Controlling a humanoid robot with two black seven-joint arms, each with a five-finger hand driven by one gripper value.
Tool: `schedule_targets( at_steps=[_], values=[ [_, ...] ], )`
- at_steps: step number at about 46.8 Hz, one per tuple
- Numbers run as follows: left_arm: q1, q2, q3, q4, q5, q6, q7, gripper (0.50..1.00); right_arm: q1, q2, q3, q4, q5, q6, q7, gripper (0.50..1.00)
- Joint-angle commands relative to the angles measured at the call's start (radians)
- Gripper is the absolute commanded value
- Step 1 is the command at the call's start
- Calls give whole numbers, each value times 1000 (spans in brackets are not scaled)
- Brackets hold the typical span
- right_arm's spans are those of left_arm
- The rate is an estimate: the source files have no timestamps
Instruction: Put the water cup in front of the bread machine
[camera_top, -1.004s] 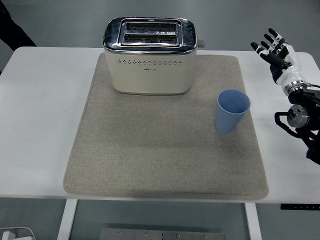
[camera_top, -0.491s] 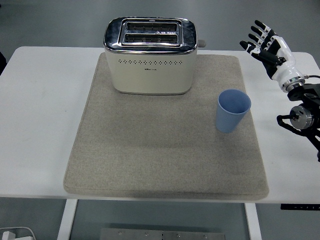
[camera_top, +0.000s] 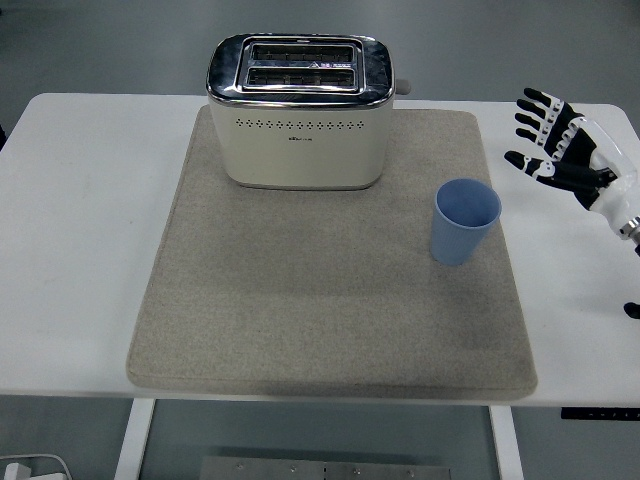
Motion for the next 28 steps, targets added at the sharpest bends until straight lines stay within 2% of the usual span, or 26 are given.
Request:
schedule_targets(
  at_steps=[1, 12, 17, 28],
  values=[
    [0, 0, 0, -1, 0, 0, 0, 1000, -30, -34, -1, 49, -84, -36, 3, 930],
    [0, 0, -1, 0, 0, 0, 0, 1000, -104, -45, 5, 98, -158, -55, 3, 930],
    [0, 0, 0, 0, 0, 0, 0, 1000, -135, -43, 5, 101, -181, -82, 3, 930],
    [0, 0, 0, 0, 0, 0, 0, 1000, -156, -43, 6, 102, -183, -85, 3, 930]
  ],
)
